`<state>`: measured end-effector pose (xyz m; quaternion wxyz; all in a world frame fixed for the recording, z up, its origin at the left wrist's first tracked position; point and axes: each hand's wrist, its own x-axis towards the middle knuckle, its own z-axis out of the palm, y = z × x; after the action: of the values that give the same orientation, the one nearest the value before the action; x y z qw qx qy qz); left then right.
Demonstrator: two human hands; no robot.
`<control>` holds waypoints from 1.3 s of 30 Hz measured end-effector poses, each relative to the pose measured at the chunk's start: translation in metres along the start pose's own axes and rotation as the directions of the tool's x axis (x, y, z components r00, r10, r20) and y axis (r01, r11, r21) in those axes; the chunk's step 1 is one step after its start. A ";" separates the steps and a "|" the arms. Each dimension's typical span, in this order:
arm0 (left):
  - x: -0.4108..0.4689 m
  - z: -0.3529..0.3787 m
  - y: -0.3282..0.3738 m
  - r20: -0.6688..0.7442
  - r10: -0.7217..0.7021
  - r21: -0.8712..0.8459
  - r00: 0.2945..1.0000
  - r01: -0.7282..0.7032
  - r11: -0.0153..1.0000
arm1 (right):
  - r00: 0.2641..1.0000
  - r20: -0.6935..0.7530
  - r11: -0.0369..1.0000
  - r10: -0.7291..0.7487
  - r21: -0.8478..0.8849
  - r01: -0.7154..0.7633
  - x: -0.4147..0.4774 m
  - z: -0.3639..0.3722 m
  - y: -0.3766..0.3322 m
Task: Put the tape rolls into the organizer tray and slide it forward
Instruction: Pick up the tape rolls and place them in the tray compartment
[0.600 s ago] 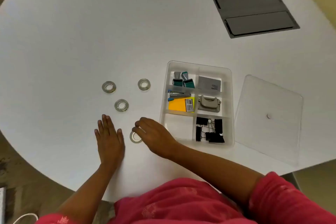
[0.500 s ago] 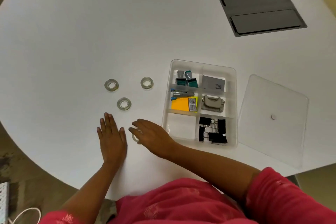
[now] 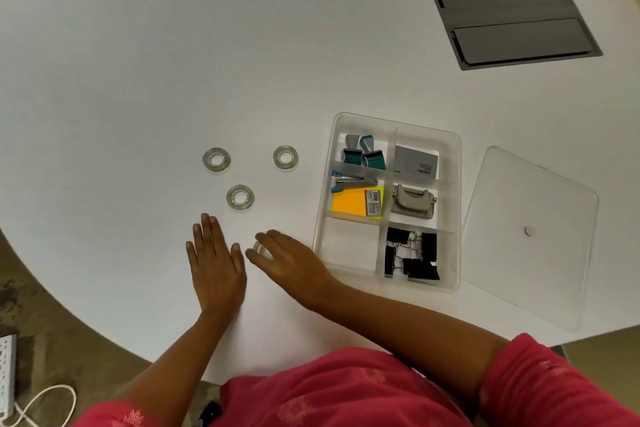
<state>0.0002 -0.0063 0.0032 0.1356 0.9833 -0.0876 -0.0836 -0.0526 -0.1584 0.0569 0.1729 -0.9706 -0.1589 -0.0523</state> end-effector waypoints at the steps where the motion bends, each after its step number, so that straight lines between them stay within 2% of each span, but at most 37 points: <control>1: 0.000 0.000 0.000 -0.002 0.001 0.001 1.000 -0.001 1.000 | 0.999 -0.045 1.000 0.016 0.024 -0.015 -0.001 -0.005 0.001; 4: 0.000 0.000 0.000 -0.008 0.007 -0.010 1.000 -0.007 1.000 | 0.978 -0.168 0.992 0.123 0.029 -0.120 -0.008 -0.027 0.009; 7: 0.000 0.001 0.000 -0.016 0.013 -0.018 1.000 -0.013 1.000 | 0.928 -0.240 0.946 0.283 -0.089 -0.312 -0.023 -0.052 0.022; 10: 0.000 0.001 -0.001 -0.021 0.020 -0.021 1.000 -0.020 1.000 | 0.864 -0.197 0.849 0.463 -0.183 -0.496 -0.041 -0.065 0.037; 13: 0.000 0.002 -0.002 -0.021 0.020 -0.018 1.000 -0.020 1.000 | 0.820 -0.134 0.795 0.556 -0.201 -0.572 -0.059 -0.064 0.050; 17: 0.000 0.002 -0.002 -0.025 0.024 -0.012 0.999 -0.024 1.000 | 0.805 -0.062 0.781 0.591 -0.207 -0.589 -0.068 -0.055 0.060; 21: 0.001 0.001 -0.002 -0.015 0.024 -0.011 1.000 -0.024 1.000 | 0.802 -0.055 0.777 0.595 -0.214 -0.591 -0.065 -0.050 0.062; 28: 0.007 -0.007 0.009 -0.051 -0.008 -0.037 0.999 0.006 0.999 | 0.755 -0.013 0.722 0.656 -0.282 -0.632 -0.059 -0.047 0.057; 34: 0.036 -0.026 0.027 -0.094 -0.016 -0.118 0.995 0.005 0.993 | 0.772 -0.078 0.735 0.631 -0.258 -0.627 -0.064 -0.045 0.056; 39: 0.059 -0.033 0.038 -0.032 0.062 -0.002 0.998 -0.062 0.998 | 0.771 -0.143 0.748 0.621 -0.186 -0.637 -0.074 -0.050 0.053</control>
<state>0.0576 -0.0451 0.0366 0.1411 0.9811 -0.1157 -0.0637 -0.1071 -0.2448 0.0748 0.0756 -0.9778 0.1904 -0.0432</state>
